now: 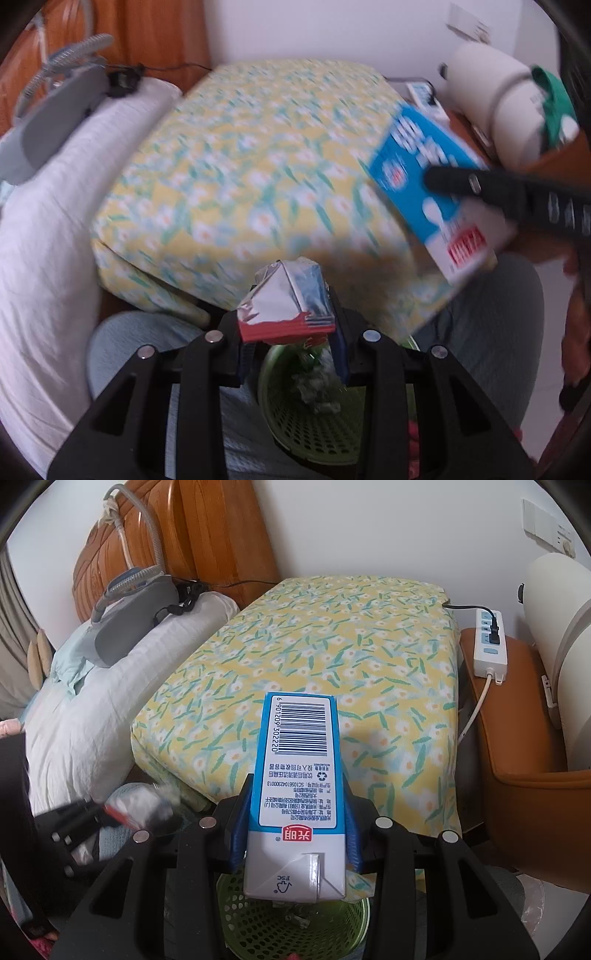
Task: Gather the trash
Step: 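Lower the wrapper into the basket and open the left tool while the right holds the carton, then drop the milk carton into the basket with the right tool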
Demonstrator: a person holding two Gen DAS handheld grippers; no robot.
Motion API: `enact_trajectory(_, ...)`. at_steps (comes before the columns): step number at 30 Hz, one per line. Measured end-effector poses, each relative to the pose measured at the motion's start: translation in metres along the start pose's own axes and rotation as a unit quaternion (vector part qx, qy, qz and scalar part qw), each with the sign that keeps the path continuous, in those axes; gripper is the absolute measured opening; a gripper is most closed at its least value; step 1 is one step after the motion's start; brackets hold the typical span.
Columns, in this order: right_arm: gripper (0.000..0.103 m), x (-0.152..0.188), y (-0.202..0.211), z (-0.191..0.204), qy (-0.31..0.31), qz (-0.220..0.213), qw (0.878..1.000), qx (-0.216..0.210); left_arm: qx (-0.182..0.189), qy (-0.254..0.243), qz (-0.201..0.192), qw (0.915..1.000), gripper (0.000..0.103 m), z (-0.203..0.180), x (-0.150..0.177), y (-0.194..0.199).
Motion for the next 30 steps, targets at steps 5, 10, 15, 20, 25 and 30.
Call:
enact_trajectory(5, 0.042, 0.007, -0.006, -0.004, 0.000, 0.015, 1.000, 0.003, 0.042, -0.030, 0.059, 0.9969, 0.034, -0.028, 0.049, -0.038)
enact_trajectory(10, 0.042, 0.009, -0.007, -0.005, 0.005, 0.017, 1.000, 0.004, 0.049, -0.030, 0.101, 0.9932, 0.034, -0.035, 0.074, -0.064)
enact_trajectory(15, 0.042, 0.011, -0.008, -0.006, 0.010, 0.024, 1.000, 0.008, 0.049, -0.033, 0.098, 0.9934, 0.034, -0.034, 0.072, -0.064)
enact_trajectory(20, 0.042, 0.011, -0.009, -0.005, 0.012, 0.025, 1.000, 0.008, 0.047, -0.034, 0.093, 0.9939, 0.037, -0.033, 0.069, -0.061)
enact_trajectory(25, 0.042, 0.011, -0.009, -0.005, 0.012, 0.024, 1.000, 0.008, 0.048, -0.034, 0.080, 0.9951, 0.068, -0.032, 0.062, -0.053)
enact_trajectory(30, 0.042, 0.010, -0.008, -0.005, 0.012, 0.025, 1.000, 0.007, 0.039, -0.031, 0.059, 0.9971, 0.089, -0.028, 0.053, -0.041)
Point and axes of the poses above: each gripper's, at about its wrist camera, not at the fingertips, and y roughly against the way its jaws point, z to its left, x to its underside, the point moved 9 cm from there along -y, roughly the way its jaws point, and after that the axes turned 9 degrees about -y, right-handed, at the moved point
